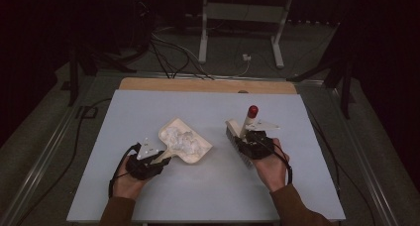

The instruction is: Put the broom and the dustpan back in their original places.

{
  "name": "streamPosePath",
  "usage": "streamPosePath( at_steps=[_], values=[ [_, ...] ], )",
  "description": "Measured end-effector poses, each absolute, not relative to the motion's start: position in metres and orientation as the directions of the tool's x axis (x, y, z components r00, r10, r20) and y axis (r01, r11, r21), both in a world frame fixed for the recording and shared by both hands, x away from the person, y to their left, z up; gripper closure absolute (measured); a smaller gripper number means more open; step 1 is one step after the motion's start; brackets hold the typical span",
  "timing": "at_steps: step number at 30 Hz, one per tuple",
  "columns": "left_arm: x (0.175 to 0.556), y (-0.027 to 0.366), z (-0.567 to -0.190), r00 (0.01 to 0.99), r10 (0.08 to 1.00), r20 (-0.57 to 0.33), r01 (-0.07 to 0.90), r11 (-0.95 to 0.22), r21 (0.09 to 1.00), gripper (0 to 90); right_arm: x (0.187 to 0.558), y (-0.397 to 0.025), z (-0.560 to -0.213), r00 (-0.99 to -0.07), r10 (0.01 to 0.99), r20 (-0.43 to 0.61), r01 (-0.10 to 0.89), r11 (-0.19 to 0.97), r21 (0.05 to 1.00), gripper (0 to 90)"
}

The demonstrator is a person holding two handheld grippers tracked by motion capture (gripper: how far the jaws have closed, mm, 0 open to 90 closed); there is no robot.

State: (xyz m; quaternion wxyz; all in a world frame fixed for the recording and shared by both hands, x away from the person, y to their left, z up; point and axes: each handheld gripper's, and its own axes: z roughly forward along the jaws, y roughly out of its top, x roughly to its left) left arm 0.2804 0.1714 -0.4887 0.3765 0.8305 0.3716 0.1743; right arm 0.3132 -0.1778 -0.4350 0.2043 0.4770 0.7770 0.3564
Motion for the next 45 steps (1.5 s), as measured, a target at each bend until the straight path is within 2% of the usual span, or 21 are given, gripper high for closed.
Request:
streamPosePath(
  at_steps=[9, 26, 32, 38, 45],
  values=[
    [0.278, 0.178, -0.487, 0.584, 0.812, 0.015, 0.504, -0.377, 0.777, 66.5, 0.314, -0.189, -0.438, -0.481, 0.877, 0.004, 0.578, 0.314, 0.753, 67.2],
    [0.273, 0.185, -0.489, 0.417, 0.909, 0.023, 0.536, -0.266, 0.801, 66.5, 0.324, -0.224, -0.452, -0.516, 0.856, 0.030, 0.596, 0.333, 0.730, 67.2],
    [0.272, 0.188, -0.491, 0.376, 0.927, 0.014, 0.547, -0.234, 0.804, 66.5, 0.323, -0.239, -0.452, -0.556, 0.831, 0.018, 0.576, 0.370, 0.729, 67.2],
    [0.271, 0.189, -0.494, 0.305, 0.952, -0.001, 0.563, -0.179, 0.807, 66.5, 0.323, -0.258, -0.452, -0.604, 0.795, 0.054, 0.565, 0.379, 0.733, 67.2],
    [0.269, 0.192, -0.497, 0.245, 0.970, -0.004, 0.573, -0.141, 0.807, 66.5, 0.320, -0.273, -0.451, -0.694, 0.720, 0.014, 0.504, 0.470, 0.725, 67.2]
  ],
)
